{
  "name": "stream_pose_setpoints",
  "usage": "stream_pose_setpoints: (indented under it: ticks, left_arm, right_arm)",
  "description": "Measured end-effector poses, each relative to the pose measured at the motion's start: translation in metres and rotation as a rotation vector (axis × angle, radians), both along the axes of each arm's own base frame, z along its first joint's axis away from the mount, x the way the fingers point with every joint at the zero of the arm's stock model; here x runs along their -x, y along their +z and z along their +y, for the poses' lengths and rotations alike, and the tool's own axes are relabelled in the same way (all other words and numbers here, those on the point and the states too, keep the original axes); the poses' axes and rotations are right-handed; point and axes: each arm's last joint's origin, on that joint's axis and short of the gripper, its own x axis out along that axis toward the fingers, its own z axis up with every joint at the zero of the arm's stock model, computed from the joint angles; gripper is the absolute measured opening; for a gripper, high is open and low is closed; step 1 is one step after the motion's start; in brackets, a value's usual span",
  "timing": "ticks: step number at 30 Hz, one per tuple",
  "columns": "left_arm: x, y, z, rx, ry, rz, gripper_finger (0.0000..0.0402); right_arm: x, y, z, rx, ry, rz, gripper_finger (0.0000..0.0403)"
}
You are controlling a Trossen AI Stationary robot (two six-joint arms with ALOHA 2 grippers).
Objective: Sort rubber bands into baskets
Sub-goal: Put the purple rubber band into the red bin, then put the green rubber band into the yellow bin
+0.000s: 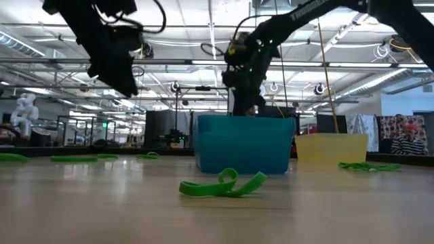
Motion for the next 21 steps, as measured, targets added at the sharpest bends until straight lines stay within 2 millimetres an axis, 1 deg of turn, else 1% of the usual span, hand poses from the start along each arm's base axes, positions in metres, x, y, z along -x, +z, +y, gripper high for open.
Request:
stream_pose_setpoints:
  ticks: [3,6,9,15,21]
  left_arm:
    - [0.007,-0.003,0.008,-0.003,0.009,0.075,0.0196]
    - [0.01,-0.005,0.013,-0.021,-0.023,0.129,0.0196]
    - [0.012,-0.009,0.017,-0.048,-0.053,0.158,0.0196]
    - [0.015,-0.017,0.022,-0.004,-0.105,0.158,0.0196]
    - [0.014,-0.017,0.023,-0.011,-0.137,0.15,0.0196]
  right_arm:
    - [-0.002,-0.008,-0.001,-0.037,-0.056,0.023,0.0019]
    - [-0.002,-0.009,-0.002,-0.058,-0.108,0.019,0.0025]
    - [-0.003,-0.009,-0.003,-0.036,-0.147,0.024,0.0031]
    - [0.0,-0.01,-0.006,-0.008,-0.233,0.06,0.0052]
    - [0.001,-0.009,-0.005,-0.034,-0.28,0.061,0.009]
